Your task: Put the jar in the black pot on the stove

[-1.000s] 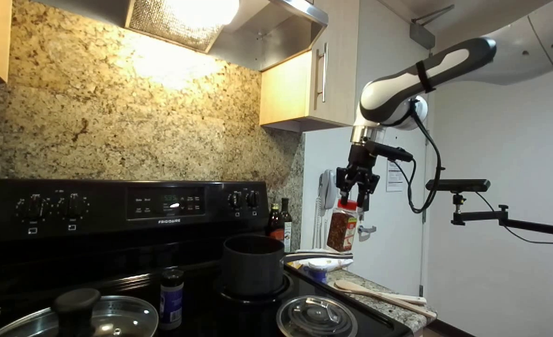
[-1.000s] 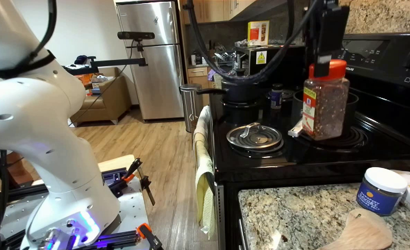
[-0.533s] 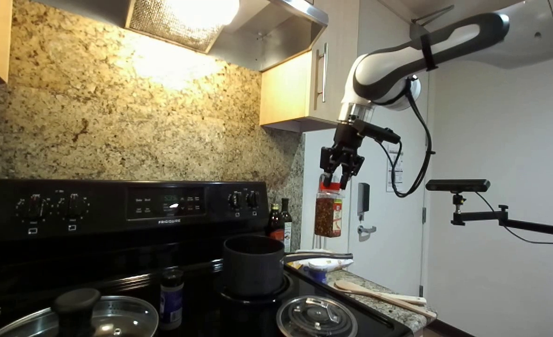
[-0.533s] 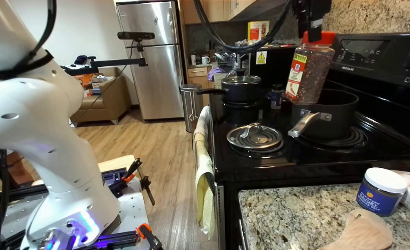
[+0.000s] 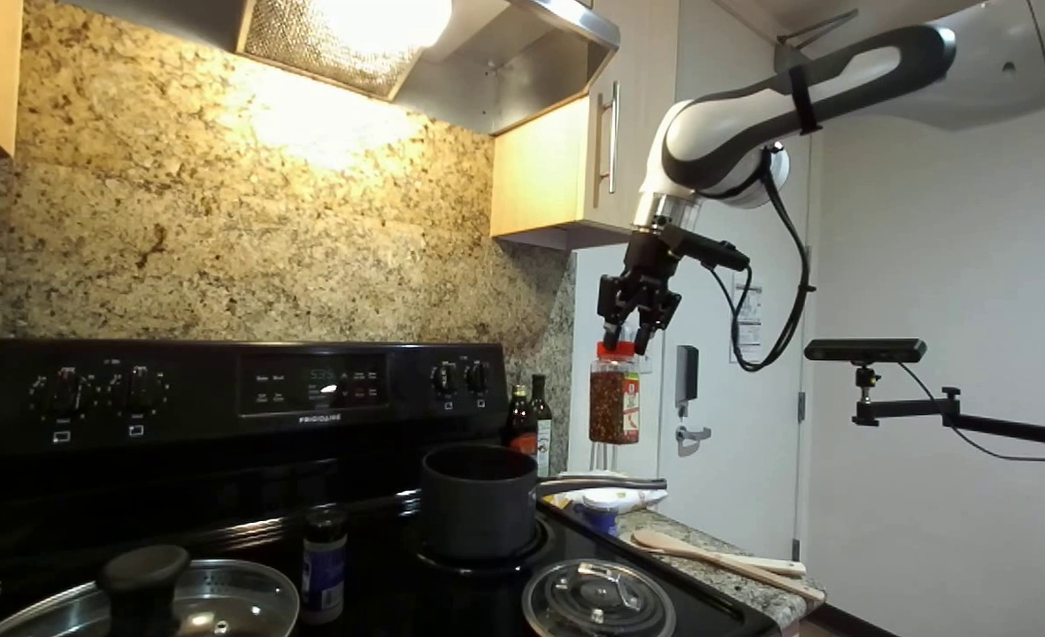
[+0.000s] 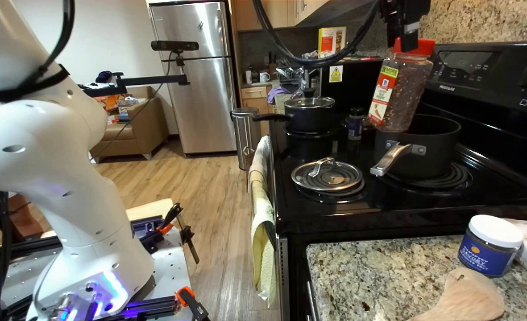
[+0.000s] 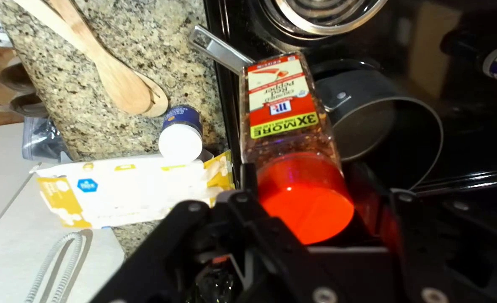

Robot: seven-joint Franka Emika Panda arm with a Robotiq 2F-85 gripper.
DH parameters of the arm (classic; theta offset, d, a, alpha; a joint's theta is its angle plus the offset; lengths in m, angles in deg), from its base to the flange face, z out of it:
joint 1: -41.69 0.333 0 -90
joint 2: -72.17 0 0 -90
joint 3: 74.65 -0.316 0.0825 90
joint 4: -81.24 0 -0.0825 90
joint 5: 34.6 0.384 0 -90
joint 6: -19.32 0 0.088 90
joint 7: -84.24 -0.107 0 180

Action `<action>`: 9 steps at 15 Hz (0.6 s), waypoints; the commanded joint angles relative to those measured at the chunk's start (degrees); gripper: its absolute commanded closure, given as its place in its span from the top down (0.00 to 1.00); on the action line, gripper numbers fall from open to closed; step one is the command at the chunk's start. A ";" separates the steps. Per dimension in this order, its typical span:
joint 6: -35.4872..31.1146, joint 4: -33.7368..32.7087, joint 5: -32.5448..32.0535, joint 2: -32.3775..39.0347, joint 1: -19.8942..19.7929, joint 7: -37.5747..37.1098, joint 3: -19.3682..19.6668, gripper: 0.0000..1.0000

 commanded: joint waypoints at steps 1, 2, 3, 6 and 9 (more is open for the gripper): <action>-0.85 -6.93 -0.72 4.51 1.53 1.25 -1.03 0.33; -1.30 -8.60 -0.95 5.69 1.98 1.56 -1.29 0.33; -1.08 -10.92 -1.18 7.43 2.43 1.40 -1.65 0.33; -0.73 -17.60 -1.25 12.91 3.56 1.83 -2.13 0.33; 0.78 -24.06 0.27 18.89 4.24 2.95 -2.39 0.33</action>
